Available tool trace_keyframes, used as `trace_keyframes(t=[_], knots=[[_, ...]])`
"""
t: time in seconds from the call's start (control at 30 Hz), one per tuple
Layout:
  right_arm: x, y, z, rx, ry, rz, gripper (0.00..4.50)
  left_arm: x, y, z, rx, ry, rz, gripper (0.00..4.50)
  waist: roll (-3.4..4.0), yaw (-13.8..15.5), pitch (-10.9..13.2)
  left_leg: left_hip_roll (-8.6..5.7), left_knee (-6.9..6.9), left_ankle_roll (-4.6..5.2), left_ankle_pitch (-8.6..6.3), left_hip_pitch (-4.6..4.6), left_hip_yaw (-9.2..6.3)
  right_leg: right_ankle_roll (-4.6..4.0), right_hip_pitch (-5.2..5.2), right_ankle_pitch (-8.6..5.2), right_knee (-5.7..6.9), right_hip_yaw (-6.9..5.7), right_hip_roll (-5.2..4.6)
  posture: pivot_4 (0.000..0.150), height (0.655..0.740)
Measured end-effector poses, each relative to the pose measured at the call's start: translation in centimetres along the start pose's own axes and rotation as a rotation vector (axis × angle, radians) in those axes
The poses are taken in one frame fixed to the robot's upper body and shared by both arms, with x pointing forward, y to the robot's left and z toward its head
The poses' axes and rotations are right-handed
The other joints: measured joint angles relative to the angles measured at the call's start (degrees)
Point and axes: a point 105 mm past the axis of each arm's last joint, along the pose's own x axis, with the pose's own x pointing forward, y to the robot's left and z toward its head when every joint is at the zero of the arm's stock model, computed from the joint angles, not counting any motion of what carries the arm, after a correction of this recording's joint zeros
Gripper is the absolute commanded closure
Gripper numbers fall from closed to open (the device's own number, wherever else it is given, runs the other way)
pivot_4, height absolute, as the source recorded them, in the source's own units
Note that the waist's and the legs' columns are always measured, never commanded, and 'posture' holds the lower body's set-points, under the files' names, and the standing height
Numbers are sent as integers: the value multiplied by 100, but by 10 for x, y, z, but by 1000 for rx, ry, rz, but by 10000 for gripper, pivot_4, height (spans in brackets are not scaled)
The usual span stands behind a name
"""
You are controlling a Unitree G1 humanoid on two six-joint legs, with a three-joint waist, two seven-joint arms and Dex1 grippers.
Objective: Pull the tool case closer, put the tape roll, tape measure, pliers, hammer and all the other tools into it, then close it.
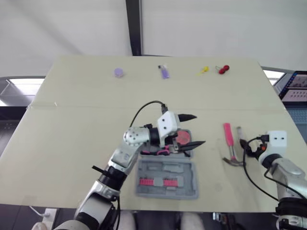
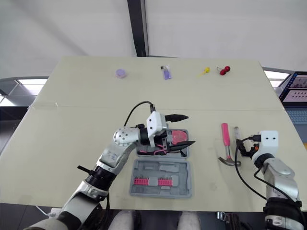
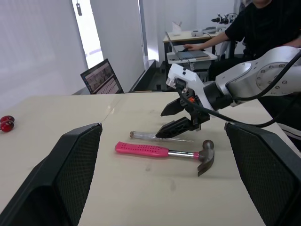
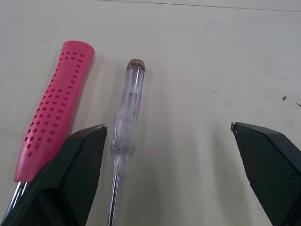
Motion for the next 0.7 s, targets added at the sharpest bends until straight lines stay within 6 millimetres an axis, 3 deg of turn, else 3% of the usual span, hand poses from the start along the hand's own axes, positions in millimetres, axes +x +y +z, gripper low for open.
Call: trace_keyframes(t=[0.57,0.7], knots=[[10,10,-16,-30,-30,9,325,-9,5,-5,2,35,25,103,1,-13,0,1,-2,0,0,2,-4,0,9,0,-3,-4,0,1500,7400],[12,16,-18,-6,-41,18,13928,-13,10,-4,13,42,36,0,1,-14,-1,1,-2,0,0,2,-5,0,10,0,-3,-5,0,1500,7400]])
